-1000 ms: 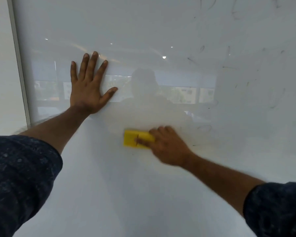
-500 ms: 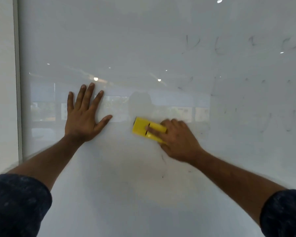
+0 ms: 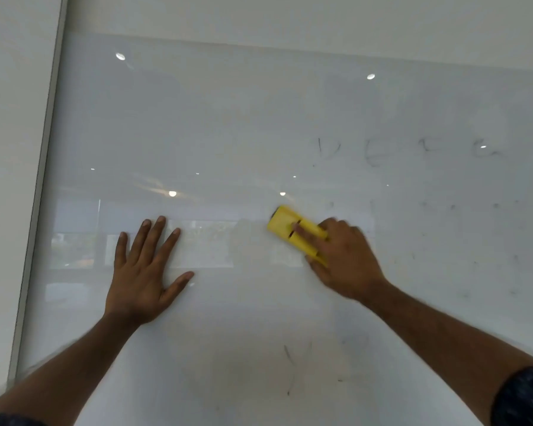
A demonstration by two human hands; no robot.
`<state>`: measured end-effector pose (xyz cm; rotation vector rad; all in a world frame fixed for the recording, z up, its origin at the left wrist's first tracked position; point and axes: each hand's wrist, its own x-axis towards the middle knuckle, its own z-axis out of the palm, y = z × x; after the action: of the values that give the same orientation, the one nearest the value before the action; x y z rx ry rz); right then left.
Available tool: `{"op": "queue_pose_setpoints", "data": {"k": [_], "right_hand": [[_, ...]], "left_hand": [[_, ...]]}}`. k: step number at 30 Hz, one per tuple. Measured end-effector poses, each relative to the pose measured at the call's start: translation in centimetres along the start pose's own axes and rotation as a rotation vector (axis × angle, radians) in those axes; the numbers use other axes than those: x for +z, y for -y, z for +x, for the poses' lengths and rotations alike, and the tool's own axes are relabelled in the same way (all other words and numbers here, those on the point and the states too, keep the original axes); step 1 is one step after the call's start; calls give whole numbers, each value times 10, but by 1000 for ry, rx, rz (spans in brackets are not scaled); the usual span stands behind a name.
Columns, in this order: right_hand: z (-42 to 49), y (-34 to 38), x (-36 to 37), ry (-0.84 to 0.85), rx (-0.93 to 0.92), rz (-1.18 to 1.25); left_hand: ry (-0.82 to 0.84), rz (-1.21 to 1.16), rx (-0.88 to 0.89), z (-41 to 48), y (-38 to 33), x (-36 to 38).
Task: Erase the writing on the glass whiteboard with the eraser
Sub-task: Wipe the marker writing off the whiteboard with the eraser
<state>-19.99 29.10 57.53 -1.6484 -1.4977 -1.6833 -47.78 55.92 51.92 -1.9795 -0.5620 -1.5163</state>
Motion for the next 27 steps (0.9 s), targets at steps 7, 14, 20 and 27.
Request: {"op": "queue_pose_setpoints", "data": {"k": [7,14,20,27], "right_hand": [[26,-28,-10,-116,329,140],[25,-42,-17,-51,196,37],[61,-58,-26,-65,379,97],[48,-63,-25,21,80,-1]], "left_hand": [[8,1,-6,8,3,-2],[12,-3,-12,3,4,-5],[3,-36,-39,11,-10,-7],[9,-20,117,28,-36,-8]]}}
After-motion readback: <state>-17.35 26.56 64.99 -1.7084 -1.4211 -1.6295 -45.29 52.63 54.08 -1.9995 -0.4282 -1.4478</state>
